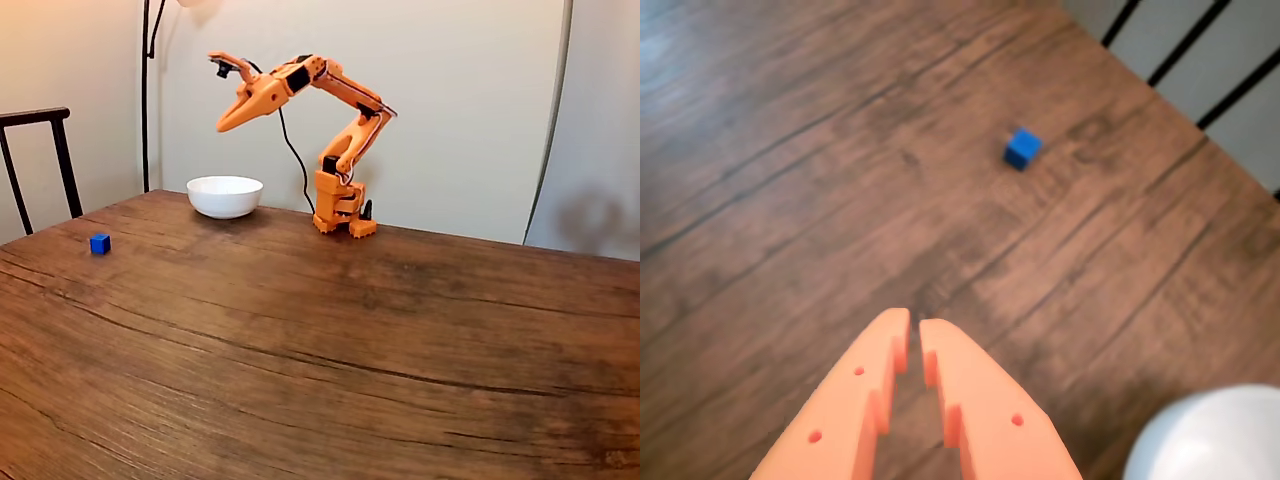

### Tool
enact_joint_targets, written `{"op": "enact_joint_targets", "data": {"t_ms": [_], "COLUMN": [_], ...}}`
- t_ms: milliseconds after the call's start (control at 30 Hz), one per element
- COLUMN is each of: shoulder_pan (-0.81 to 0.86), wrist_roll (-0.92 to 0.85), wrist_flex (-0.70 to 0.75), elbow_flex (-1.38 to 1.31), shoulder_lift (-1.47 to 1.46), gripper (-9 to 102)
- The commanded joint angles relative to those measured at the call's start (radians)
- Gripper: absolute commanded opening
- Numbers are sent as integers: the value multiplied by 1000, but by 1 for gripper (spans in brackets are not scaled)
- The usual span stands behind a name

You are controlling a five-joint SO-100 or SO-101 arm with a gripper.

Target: Grasp the cube and drop it in the bowl

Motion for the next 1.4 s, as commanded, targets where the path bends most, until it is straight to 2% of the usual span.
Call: {"op": "enact_joint_targets", "data": {"t_ms": [0,500,733,933,1367], "shoulder_pan": [11,-31,-69,-101,-67], "wrist_roll": [11,5,2,-75,-49], "wrist_flex": [-84,-126,-219,-224,-212], "elbow_flex": [-40,-299,-423,-572,-960], "shoulder_lift": [-43,-407,-612,-770,-1169], "gripper": [1,1,1,1,1]}}
